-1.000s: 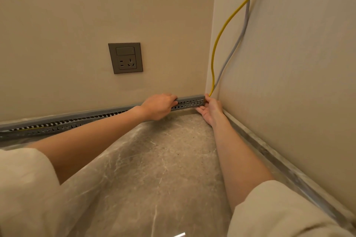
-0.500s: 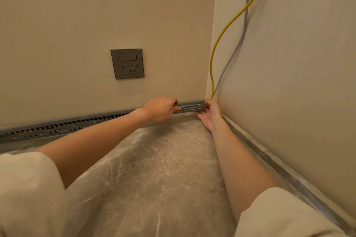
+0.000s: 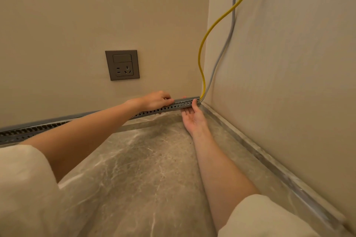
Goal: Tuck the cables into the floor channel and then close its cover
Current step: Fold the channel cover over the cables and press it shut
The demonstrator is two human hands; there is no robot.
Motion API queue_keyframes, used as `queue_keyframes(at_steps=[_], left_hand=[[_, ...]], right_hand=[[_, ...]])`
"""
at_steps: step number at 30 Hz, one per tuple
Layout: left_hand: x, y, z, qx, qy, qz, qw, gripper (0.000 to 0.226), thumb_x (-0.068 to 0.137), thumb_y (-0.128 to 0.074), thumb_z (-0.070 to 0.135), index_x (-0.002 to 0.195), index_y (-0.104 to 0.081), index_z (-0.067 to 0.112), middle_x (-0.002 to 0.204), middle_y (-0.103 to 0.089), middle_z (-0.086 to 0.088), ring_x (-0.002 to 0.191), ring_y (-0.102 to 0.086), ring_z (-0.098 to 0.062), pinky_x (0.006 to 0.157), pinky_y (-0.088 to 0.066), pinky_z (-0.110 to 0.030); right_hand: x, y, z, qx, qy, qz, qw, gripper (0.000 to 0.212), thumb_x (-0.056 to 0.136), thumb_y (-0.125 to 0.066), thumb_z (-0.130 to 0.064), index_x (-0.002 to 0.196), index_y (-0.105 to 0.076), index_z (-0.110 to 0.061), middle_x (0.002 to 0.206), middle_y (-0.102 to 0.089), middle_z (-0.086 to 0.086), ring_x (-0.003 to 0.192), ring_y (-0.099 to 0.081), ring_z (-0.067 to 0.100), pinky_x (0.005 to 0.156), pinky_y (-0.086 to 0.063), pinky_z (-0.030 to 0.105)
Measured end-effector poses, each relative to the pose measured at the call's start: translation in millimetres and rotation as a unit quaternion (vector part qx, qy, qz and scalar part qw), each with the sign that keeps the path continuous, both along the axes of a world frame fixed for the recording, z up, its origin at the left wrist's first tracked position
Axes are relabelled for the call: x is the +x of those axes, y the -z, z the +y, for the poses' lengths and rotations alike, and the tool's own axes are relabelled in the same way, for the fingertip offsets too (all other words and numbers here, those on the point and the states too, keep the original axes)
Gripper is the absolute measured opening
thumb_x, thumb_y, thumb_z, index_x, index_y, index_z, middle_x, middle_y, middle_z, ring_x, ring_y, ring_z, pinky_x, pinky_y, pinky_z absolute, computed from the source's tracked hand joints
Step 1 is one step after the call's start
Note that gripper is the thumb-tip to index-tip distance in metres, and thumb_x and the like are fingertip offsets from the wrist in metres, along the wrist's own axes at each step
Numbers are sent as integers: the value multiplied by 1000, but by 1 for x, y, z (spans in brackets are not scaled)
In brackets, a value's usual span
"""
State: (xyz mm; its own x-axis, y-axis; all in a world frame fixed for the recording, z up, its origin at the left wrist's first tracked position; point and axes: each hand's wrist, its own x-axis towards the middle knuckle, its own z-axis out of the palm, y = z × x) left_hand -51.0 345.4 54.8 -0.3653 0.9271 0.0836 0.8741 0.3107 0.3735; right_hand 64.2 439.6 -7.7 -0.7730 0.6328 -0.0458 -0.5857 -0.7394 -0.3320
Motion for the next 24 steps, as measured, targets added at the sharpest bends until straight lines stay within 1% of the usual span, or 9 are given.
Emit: queue_keyframes(at_steps=[5, 7, 9, 12, 13, 16, 18, 21, 24], left_hand=[[0, -10, 4, -5, -22, 10, 1000, 36, 102, -33, 28, 81, -52, 5, 69, -49, -6, 74, -46, -20, 69, -33, -29], [1, -11, 3, -11, -20, 30, 999, 36, 102, -32, 27, 80, -50, 5, 67, -47, -5, 73, -45, -20, 69, -32, -29], [4, -8, 1, -20, -12, 56, 998, 35, 103, -31, 27, 81, -48, 6, 75, -50, -11, 73, -45, -22, 68, -32, -29], [5, -3, 0, -17, -11, 79, 997, 35, 103, -30, 27, 80, -48, 7, 78, -53, -15, 72, -48, -23, 67, -33, -29], [5, -2, 0, -9, -11, 88, 996, 36, 103, -30, 28, 80, -48, 7, 77, -56, -17, 71, -49, -24, 66, -33, -29], [3, 6, -1, 21, -20, 129, 991, 41, 102, -29, 31, 83, -54, 5, 79, -66, -20, 71, -56, -27, 66, -37, -33], [2, 12, -3, 35, -28, 164, 985, 43, 102, -28, 34, 85, -55, 5, 83, -67, -19, 78, -60, -32, 67, -39, -35], [1, 15, -5, 46, -23, 203, 978, 44, 100, -28, 43, 84, -54, 11, 79, -62, -13, 76, -58, -32, 62, -36, -33], [5, 16, -10, 51, 7, 271, 961, 48, 92, -37, 58, 90, -53, 13, 78, -59, -6, 69, -55, -29, 55, -33, -32]], right_hand=[[-3, -3, 0, 11, 7, 1, 1000, 16, 98, -48, -18, 95, -57, -5, 139, -49, 14, 134, -42, 25, 99, -39, 37], [-5, -1, 0, 18, 7, 2, 1000, 16, 97, -49, -18, 96, -57, -5, 140, -48, 14, 133, -43, 25, 98, -39, 36], [-5, 1, 0, 27, 6, 0, 1000, 19, 97, -48, -19, 96, -57, -3, 135, -52, 15, 133, -43, 26, 102, -38, 36], [-6, 2, 2, 36, 2, 2, 999, 22, 98, -47, -21, 99, -57, -2, 107, -63, 12, 133, -44, 26, 103, -39, 36], [-6, 2, 3, 36, 5, 2, 999, 23, 98, -47, -20, 103, -57, -1, 104, -63, 12, 133, -44, 27, 102, -40, 36], [-5, 1, 4, 34, 18, -10, 999, 37, 97, -49, -17, 128, -48, 2, 127, -57, 18, 132, -44, 29, 102, -40, 37], [-7, 1, 4, 27, 30, -15, 999, 44, 96, -51, -16, 135, -42, 2, 138, -50, 19, 132, -45, 29, 101, -40, 38], [-9, 3, 5, 33, 31, -10, 999, 34, 95, -52, -17, 123, -51, 1, 124, -59, 17, 125, -51, 28, 103, -41, 36], [-9, 4, 7, 40, 31, -1, 999, 21, 95, -52, -22, 99, -58, -2, 95, -68, 11, 96, -63, 21, 107, -41, 34]])
